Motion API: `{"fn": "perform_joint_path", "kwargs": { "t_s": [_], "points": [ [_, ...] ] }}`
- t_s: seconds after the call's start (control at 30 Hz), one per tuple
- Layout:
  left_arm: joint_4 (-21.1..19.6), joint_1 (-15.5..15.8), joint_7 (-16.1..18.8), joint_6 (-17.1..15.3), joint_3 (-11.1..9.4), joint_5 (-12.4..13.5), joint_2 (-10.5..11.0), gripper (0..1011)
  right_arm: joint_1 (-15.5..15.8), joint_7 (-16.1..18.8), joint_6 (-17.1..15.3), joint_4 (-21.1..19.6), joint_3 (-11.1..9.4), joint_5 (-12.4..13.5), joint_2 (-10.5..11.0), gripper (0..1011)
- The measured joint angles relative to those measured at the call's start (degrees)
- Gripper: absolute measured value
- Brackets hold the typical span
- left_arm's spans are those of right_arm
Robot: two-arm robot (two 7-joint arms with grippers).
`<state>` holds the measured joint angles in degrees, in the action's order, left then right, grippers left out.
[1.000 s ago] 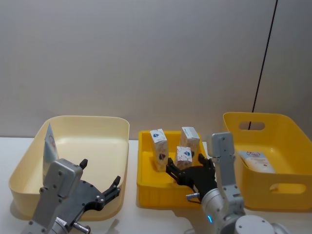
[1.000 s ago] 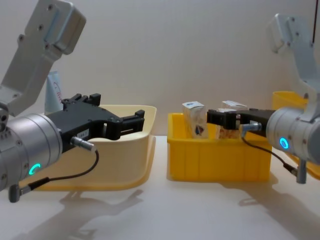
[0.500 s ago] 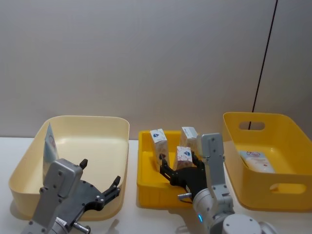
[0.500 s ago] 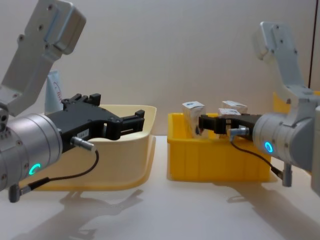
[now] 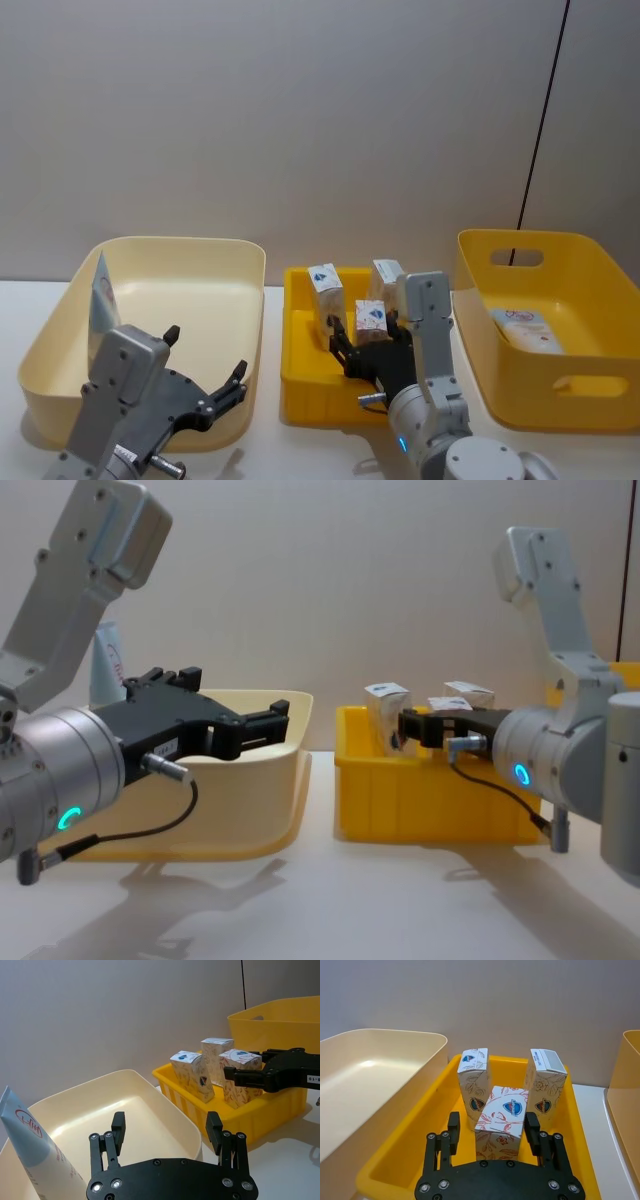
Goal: Bimanual collaborative sorting of washing and personal care products
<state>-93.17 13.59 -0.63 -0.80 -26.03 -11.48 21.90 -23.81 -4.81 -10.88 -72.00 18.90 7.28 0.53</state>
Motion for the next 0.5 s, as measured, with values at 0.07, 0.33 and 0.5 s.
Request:
{"fn": "perform_joint_path", "kwargs": {
  "t_s": [0.07, 0.33, 0.5],
  "points": [
    [0.0, 0.0, 0.0, 0.0, 0.0, 0.0, 0.0, 1003, -0.1, -0.1, 0.1, 0.1, 0.0, -0.1, -0.1, 783],
    [0.0, 0.0, 0.0, 0.0, 0.0, 0.0, 0.0, 1003, -0.2, -0.3, 0.2, 0.4, 0.0, -0.3, -0.3, 536],
    [0.0, 0.0, 0.0, 0.0, 0.0, 0.0, 0.0, 1003, -0.2, -0.3, 0.3, 0.5, 0.0, -0.3, -0.4, 474]
  ]
}}
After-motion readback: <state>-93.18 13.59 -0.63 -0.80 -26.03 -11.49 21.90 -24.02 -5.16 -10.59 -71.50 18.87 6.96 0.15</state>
